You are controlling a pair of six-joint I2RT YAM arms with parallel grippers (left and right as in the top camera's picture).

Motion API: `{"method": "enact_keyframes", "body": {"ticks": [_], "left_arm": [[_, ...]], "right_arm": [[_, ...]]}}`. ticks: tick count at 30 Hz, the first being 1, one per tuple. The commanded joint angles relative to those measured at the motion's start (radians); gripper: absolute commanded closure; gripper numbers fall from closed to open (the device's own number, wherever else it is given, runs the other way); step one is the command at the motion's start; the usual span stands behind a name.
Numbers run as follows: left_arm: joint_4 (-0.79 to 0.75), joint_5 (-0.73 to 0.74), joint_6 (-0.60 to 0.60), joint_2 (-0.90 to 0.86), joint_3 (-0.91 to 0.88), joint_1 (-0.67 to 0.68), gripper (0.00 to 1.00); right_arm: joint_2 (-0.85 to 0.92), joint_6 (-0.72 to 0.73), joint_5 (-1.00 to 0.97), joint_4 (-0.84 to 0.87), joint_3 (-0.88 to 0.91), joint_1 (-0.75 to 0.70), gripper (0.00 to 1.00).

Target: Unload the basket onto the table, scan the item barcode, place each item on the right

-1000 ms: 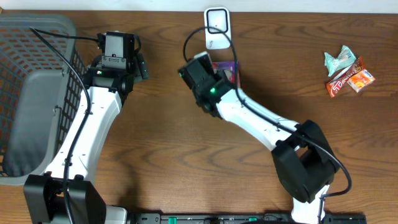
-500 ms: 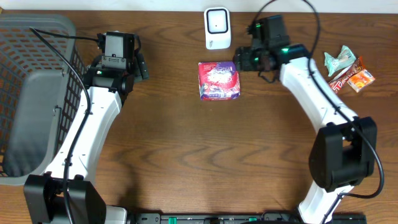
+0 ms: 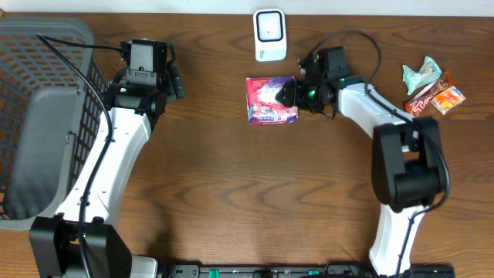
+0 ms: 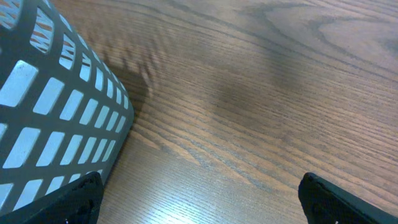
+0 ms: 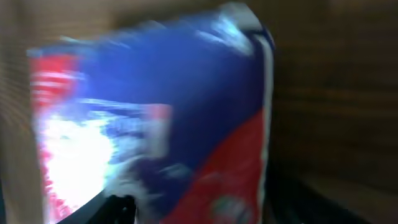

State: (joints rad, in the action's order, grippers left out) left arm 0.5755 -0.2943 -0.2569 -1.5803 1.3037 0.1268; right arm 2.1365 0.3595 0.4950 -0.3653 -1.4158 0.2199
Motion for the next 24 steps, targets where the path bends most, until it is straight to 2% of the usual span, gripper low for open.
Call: {"method": "enact_keyframes", "body": {"ticks": [1,2,6,7,13,16,21,24], "left_arm": [[0.0,-0.013,0.013,-0.002,0.006,-0.002,0.01],[0.0,-0.013,0.013,-0.002,0.006,-0.002,0.01],[0.0,-0.013,0.013,-0.002,0.006,-0.002,0.01],[0.0,-0.013,0.013,-0.002,0.006,-0.002,0.01],[0.0,-0.013,0.013,-0.002,0.006,-0.002,0.01],[0.0,-0.013,0.013,-0.002,0.006,-0.002,0.01],[0.0,-0.013,0.013,-0.002,0.006,-0.002,0.01],[0.0,-0.013,0.013,-0.002,0.006,-0.002,0.01]], "right_arm": [[0.044,0.029,0.055,0.002,0.006,0.004,0.46],[0.05,0.029,0.068,0.002,0.006,0.004,0.58],[0.05,0.029,0.111,0.014,0.006,0.004,0.95],[0.047,0.03,0.121,0.023,0.006,0.004,0.99],[-0.025,0.098,0.216,0.201,0.001,0.004,0.99],[-0.076,0.156,0.203,0.329,0.001,0.003,0.99],[-0.104,0.322,0.034,0.585,0.001,0.003,0.99],[-0.1,0.418,-0.169,0.642,0.001,0.005,0.99]]}}
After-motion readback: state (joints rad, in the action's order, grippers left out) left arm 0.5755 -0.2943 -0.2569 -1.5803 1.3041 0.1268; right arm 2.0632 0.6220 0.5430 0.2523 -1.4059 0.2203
